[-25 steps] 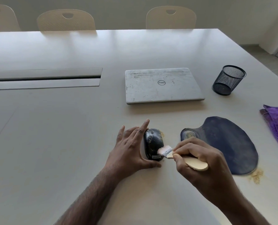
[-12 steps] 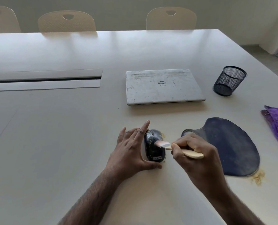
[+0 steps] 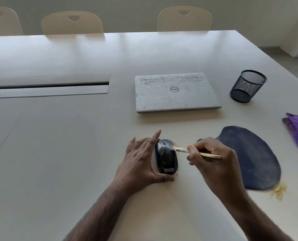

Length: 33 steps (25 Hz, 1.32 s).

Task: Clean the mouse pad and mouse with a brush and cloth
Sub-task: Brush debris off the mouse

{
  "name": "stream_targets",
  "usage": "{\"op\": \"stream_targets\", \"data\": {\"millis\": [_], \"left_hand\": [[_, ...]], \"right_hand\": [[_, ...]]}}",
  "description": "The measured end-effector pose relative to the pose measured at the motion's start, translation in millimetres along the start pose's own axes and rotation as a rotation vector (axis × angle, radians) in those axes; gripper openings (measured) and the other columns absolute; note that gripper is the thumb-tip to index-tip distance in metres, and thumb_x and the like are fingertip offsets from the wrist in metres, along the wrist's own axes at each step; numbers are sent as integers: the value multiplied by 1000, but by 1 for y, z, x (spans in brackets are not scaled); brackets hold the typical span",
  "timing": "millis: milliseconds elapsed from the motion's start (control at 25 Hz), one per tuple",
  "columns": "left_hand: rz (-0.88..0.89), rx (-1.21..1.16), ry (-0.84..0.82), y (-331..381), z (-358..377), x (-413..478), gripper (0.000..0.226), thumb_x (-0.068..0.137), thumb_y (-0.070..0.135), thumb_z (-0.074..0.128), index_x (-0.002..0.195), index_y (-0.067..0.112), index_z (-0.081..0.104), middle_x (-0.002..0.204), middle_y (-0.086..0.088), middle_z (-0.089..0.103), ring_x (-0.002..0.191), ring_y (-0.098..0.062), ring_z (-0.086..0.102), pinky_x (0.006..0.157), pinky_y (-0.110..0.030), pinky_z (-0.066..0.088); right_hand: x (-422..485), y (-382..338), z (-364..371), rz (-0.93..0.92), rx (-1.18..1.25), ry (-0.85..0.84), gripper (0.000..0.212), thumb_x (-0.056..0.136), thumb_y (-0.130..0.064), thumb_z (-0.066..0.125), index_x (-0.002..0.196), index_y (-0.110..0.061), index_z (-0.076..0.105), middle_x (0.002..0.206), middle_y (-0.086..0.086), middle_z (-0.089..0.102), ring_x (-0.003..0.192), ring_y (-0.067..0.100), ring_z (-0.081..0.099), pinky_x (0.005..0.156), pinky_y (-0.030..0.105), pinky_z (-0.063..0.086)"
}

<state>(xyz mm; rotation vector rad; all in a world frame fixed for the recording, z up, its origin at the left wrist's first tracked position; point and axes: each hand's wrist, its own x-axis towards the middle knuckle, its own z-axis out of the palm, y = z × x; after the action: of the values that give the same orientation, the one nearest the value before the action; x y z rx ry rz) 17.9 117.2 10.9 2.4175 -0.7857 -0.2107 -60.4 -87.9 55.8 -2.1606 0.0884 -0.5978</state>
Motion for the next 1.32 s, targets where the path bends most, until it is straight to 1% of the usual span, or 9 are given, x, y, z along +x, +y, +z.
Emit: {"op": "stream_targets", "data": {"millis": [80,240,360,560,680,840,960,1160,1320], "left_hand": [[0,-3,3,0,0,0,135,61,88,69,159,43,-13,159,19,35,152,-2,14,128,-41,-3],[2,-2,8,0,0,0,135,60,88,69,160,42,-10,159,18,36,151,-3,15,128,-40,-4],[1,2,6,0,0,0,135,61,87,69,160,42,-11,159,17,36,152,-3,15,127,-40,-5],[3,4,6,0,0,0,135,61,88,68,160,42,-11,158,18,37,151,-3,16,128,-41,-3],[-1,0,3,-1,1,0,134,61,89,67,159,43,-12,158,18,36,151,-2,15,128,-42,-2],[-1,1,2,-1,1,0,134,60,90,65,160,42,-11,159,18,36,151,-2,15,128,-41,-3],[-6,2,1,-1,1,0,135,61,89,67,160,42,-11,159,17,36,151,-3,15,127,-41,-3],[-7,0,3,0,1,0,135,60,90,67,160,43,-10,160,18,35,152,-1,14,128,-41,-3],[-17,4,6,0,2,0,135,59,89,69,159,44,-10,159,19,35,151,1,12,128,-40,-2]], "right_hand": [[-1,-3,5,-40,-27,-38,21,88,-24,68,69,-15,69,66,-6,65,62,15,62,59,34,50],[11,6,9,65,-5,-5,26,89,-34,65,70,-17,69,66,-4,68,61,18,68,59,43,55],[11,3,11,20,17,-25,26,89,-31,65,68,-16,68,65,-3,67,61,18,67,59,43,54],[16,4,5,89,27,-22,30,88,-41,63,68,-20,68,63,-2,69,57,18,69,56,44,57],[9,-5,6,24,6,-70,28,87,-35,64,66,-17,68,63,-3,66,57,18,66,56,44,54],[15,5,3,123,18,-32,27,87,-35,66,67,-18,68,62,-2,69,57,19,68,57,44,57],[10,-3,3,83,19,-70,23,86,-31,67,67,-18,69,63,-4,68,58,18,68,57,43,56],[22,4,5,121,2,-38,28,88,-41,65,69,-20,69,63,-3,70,56,16,69,55,45,57],[27,-2,16,75,-91,-63,25,90,-31,71,68,-19,67,62,-5,67,56,11,65,55,38,54]]}}
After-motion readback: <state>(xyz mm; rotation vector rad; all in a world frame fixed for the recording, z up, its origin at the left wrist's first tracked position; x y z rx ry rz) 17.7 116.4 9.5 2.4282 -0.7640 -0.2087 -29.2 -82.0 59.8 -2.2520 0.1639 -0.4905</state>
